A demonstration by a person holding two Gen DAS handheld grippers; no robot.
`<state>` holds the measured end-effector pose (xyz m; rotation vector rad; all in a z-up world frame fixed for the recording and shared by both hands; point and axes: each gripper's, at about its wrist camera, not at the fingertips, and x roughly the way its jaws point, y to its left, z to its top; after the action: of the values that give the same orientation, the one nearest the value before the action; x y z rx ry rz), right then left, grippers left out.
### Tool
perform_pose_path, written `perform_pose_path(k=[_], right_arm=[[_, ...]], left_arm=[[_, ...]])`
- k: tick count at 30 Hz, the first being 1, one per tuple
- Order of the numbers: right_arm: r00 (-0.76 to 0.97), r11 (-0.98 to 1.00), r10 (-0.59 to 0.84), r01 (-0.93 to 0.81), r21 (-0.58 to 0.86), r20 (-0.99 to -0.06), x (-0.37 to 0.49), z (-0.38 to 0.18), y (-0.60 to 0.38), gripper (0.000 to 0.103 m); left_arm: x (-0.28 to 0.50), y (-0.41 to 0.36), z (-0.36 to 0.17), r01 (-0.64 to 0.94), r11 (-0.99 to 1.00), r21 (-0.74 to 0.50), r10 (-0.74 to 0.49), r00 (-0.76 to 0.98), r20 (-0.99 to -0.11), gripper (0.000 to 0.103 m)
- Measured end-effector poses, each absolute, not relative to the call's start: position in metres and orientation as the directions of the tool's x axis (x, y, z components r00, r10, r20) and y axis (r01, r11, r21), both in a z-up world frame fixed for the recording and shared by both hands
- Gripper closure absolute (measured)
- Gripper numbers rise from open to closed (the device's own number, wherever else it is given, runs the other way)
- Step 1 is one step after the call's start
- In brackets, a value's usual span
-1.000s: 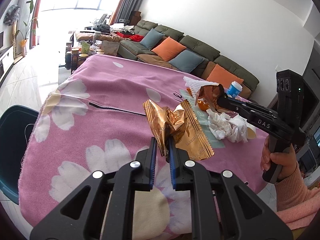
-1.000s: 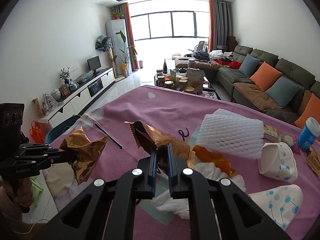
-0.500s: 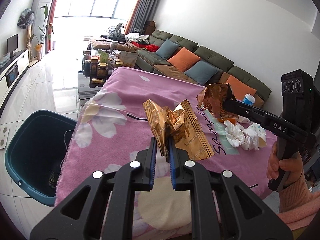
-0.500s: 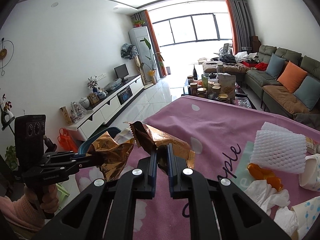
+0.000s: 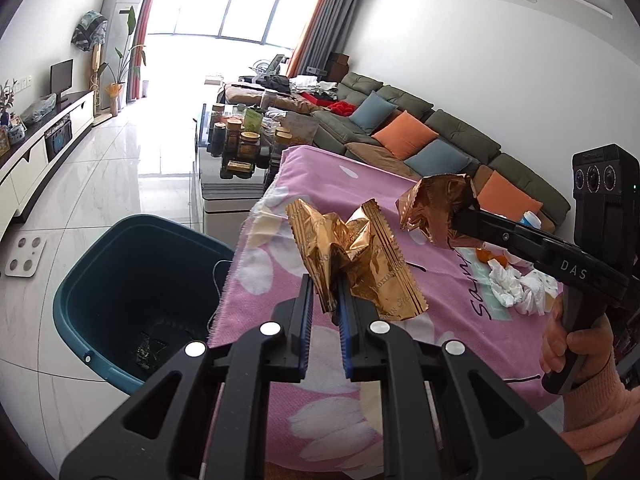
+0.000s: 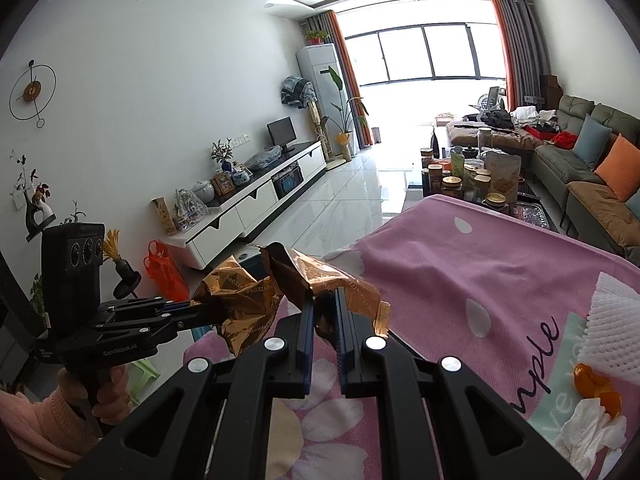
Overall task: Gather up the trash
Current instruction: 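Carry both gold wrappers over the wastebasket and open both grippers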
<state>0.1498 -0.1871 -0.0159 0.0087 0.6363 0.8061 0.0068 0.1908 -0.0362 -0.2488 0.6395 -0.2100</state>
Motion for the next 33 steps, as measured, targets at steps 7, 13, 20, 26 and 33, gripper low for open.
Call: perform_pose_path(k=[7,13,20,26,33], right_arm=[[0.481,0.666,0.702,-0.705,0.244,-0.526,0.156,-0.016,-0.161,0.095],[0.450,0.637,0.718,-0.731,0.242,-0.530,0.160,-0.019,-0.138,0.095],[0.415,0.608,0.734,-0.754,0.247,-0.538,0.169,-0.023,-0.108,0.095],[0.377,0.585,0.744,-0.767,0.264,-0.552,0.178,-0.030,-0.081,0.095],[0.337,0.565,0.750,-0.774,0.287,-0.569,0.189,-0.039,-0.056,0.095]], left_arm=[[0.001,0.215,-0.035,0.049,0.955,-0.291,-0.211,0.802,-0.559,0.091],[-0.004,0.239,-0.036,-0.009,0.961,-0.277,-0.155,0.811,-0.565,0.091],[-0.004,0.270,-0.038,-0.092,0.961,-0.262,-0.079,0.813,-0.577,0.091],[-0.002,0.294,-0.046,-0.158,0.952,-0.264,-0.033,0.800,-0.600,0.091],[0.002,0.311,-0.056,-0.212,0.942,-0.259,0.003,0.780,-0.626,0.089]])
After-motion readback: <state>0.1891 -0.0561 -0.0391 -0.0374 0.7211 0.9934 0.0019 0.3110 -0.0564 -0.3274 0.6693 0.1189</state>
